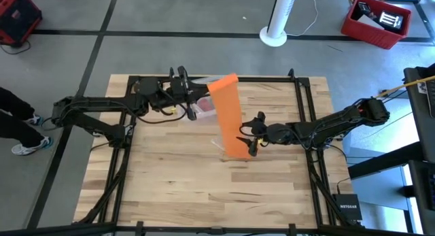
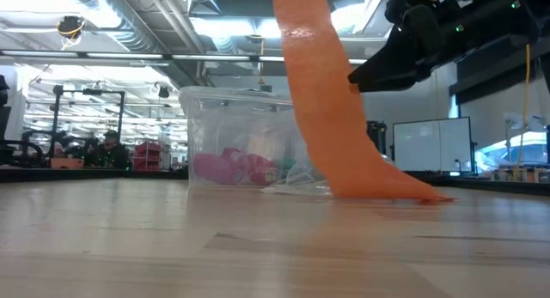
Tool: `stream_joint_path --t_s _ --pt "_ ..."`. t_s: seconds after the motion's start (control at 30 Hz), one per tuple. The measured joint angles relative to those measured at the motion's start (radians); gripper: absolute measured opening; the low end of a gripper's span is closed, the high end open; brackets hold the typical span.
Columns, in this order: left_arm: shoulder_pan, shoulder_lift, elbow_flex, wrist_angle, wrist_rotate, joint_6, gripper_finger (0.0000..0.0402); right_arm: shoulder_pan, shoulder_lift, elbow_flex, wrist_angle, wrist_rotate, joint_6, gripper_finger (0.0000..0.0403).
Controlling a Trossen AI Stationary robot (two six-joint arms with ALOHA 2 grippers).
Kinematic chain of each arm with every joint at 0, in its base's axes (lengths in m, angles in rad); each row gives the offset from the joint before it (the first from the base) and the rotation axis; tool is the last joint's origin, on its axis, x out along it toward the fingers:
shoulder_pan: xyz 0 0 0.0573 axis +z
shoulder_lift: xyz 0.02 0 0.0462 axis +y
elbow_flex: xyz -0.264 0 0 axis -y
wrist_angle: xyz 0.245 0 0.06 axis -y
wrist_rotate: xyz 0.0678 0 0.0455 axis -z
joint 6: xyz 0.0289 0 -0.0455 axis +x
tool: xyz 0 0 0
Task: Roll bandage
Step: Roll the orange bandage
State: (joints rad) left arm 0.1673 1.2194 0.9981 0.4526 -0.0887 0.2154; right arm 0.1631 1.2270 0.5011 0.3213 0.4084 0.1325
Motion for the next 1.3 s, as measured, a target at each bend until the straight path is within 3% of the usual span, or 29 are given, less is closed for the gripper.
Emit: stream_joint_path --t_s 0.63,1.3 --pt "0.008 0.000 0.000 0.013 0.001 -0.007 0.0011 0.000 0.000 0.000 -0.031 -0.006 0.012 0.0287" --pt "0.237 0.001 -0.002 0.051 0.000 -0.097 0.0011 0.000 0.000 0.000 -0.073 -0.004 0.021 0.0287"
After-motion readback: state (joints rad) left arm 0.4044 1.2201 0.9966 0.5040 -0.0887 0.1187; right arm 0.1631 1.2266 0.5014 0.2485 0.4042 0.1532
